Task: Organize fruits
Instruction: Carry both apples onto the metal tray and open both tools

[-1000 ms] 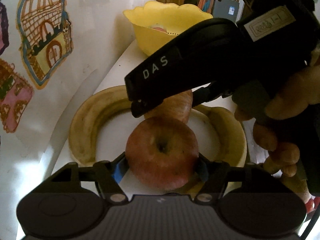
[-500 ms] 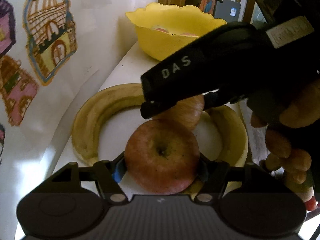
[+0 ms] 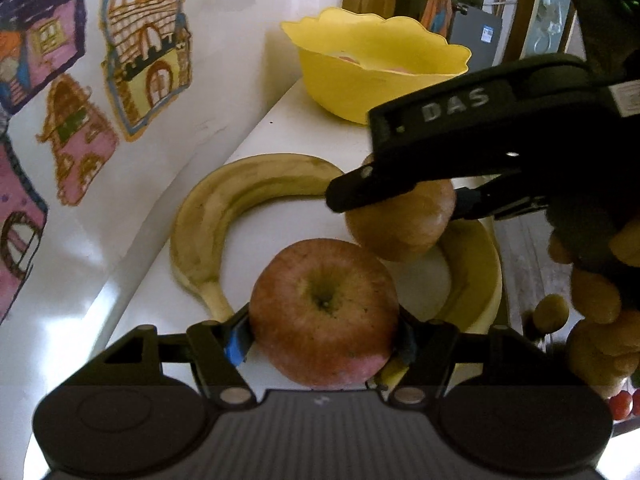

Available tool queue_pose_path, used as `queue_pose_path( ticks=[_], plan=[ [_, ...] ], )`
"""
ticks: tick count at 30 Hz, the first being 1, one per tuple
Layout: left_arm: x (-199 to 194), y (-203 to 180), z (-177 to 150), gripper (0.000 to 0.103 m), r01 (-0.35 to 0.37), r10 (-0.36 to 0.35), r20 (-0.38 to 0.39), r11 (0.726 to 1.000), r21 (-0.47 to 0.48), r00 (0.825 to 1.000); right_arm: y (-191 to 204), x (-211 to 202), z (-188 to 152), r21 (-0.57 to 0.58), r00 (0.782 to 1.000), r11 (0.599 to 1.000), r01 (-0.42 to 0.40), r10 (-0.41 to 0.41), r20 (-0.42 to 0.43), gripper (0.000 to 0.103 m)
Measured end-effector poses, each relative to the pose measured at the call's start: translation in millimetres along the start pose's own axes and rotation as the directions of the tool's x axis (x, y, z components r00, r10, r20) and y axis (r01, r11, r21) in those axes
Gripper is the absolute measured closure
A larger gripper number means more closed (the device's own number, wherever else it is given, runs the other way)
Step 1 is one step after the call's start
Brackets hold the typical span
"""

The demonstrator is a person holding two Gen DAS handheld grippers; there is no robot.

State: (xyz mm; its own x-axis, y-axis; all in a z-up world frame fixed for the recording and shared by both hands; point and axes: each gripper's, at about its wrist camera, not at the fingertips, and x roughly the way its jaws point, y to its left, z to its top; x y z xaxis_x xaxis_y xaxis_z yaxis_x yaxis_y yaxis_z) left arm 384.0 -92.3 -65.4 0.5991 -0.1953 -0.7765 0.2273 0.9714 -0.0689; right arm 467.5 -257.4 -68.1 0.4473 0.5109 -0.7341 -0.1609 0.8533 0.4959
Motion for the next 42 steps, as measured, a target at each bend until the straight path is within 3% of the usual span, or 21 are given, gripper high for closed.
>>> queue_pose_path(
  ticks=[27,34,42],
  plan=[
    [-42.6,-13.9,-20.2,0.031,-0.018,0.022,0.093,0.999,-0.044,0.995,-13.9,-75.3,-23.4,0.049,0.994,0.998,-0.029,0.023,0.105,0.036],
    [-53.0,-35.7,-10.3,0.031,0.009,-0.005,0.122,1.000,-0.029,0.993,-33.0,-106.9,-27.2,0.084,0.988,0.996,-0.011,-0.003,0.153,0.036],
    [-43.2,-80.5,13.8,0.031,0.074,-0.076,0.136,0.997,0.018,0.988,-77.1,-152.0,-40.4,0.131,0.973,0.989,0.075,-0.101,0.206,0.036]
  ],
)
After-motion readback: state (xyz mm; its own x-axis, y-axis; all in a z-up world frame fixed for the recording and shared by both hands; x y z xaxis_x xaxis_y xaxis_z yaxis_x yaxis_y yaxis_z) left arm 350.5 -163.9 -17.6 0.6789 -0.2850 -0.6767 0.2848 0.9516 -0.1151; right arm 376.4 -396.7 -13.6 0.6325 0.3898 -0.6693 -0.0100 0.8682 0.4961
